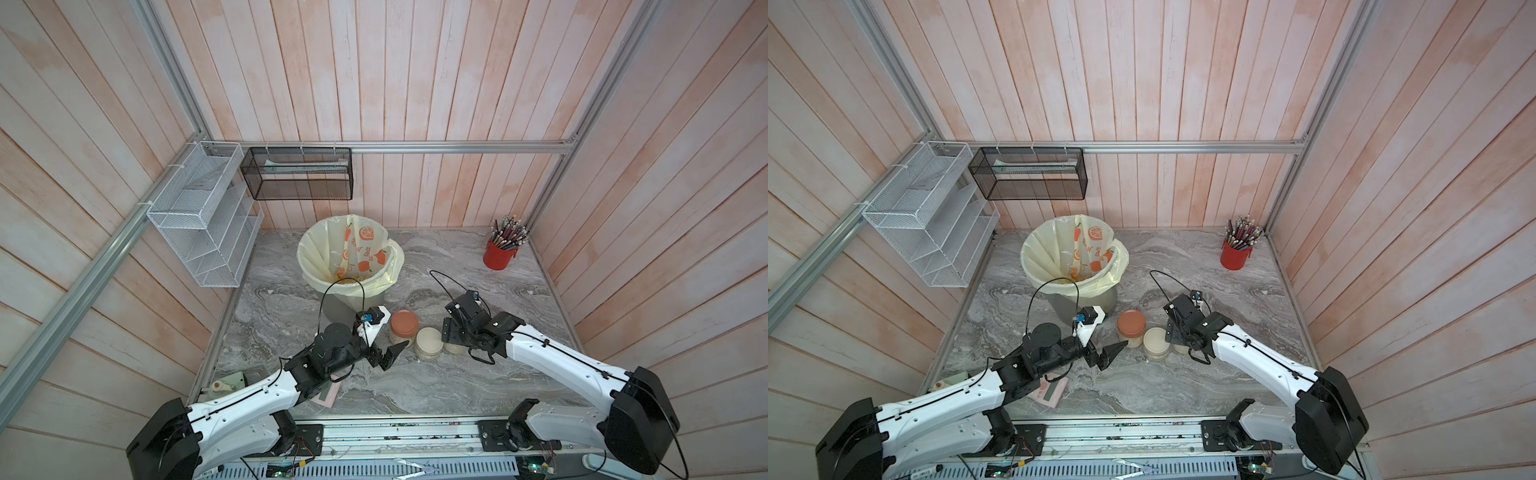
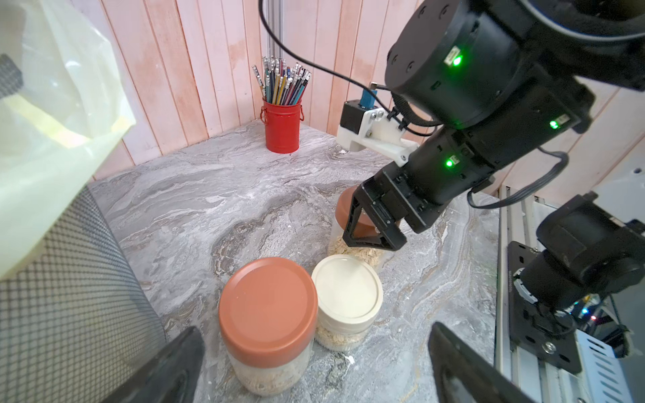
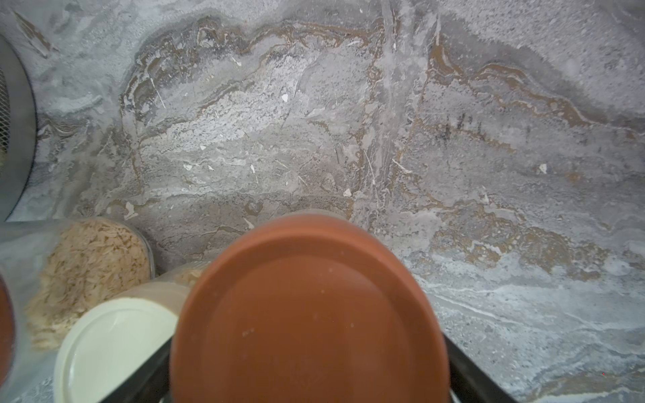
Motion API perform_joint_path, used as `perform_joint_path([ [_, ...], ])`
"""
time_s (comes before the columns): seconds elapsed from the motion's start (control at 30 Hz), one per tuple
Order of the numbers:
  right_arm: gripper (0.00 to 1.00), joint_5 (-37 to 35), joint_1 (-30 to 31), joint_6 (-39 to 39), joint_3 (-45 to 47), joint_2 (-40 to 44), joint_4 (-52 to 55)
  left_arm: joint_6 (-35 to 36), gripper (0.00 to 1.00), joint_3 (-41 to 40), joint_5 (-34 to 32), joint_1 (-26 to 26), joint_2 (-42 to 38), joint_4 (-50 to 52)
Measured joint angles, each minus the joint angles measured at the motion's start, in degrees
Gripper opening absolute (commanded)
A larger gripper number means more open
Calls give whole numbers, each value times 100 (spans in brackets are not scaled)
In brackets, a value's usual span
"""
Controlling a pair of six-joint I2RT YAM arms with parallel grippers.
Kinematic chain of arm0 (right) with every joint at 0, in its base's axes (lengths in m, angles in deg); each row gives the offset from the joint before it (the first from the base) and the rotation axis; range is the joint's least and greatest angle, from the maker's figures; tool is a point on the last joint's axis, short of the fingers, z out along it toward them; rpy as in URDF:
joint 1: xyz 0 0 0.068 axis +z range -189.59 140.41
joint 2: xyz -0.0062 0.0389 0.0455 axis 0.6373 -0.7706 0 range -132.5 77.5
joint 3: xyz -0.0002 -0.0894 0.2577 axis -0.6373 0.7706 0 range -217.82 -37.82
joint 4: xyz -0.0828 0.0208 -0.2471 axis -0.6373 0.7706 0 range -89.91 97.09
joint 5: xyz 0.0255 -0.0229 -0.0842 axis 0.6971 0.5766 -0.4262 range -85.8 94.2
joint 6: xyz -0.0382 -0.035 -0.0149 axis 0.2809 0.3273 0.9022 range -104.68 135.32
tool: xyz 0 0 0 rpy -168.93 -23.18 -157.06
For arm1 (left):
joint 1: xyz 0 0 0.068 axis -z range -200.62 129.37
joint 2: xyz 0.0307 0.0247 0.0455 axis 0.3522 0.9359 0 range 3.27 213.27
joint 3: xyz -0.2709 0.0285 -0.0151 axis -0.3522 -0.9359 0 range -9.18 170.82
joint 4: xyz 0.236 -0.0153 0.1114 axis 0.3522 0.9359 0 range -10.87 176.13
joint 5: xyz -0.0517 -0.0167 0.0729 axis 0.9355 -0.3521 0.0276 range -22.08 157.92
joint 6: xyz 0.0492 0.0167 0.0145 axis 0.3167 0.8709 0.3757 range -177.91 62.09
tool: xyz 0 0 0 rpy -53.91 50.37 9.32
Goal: Empty expired oatmeal from jars
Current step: Pick up the jar from the center of the board.
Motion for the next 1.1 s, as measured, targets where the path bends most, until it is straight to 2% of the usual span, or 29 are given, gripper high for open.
perform_joint_path([
  [0.13, 52, 4, -2, 2, 13, 33, -2, 129, 100, 103, 160, 0, 153, -122],
  [0.23, 48, 59, -39, 46, 24, 87, 17, 254, 100, 216, 304, 0, 304, -155],
  [0.4, 47, 254, -378, 269, 17, 389, 20, 494, 100, 466, 553, 4, 603, -240],
  [0.6, 46, 717, -1110, 699, -151, 833, 87, 675, 100, 844, 975, 15, 931, -278],
  [0.73, 46, 1224, -1469, 1036, -634, 901, 337, 743, 100, 1215, 1335, 22, 1329, -315],
  [1.1, 46, 2645, -1622, 1663, -2277, 643, 1167, 1021, 100, 1952, 1993, 26, 2396, -413],
])
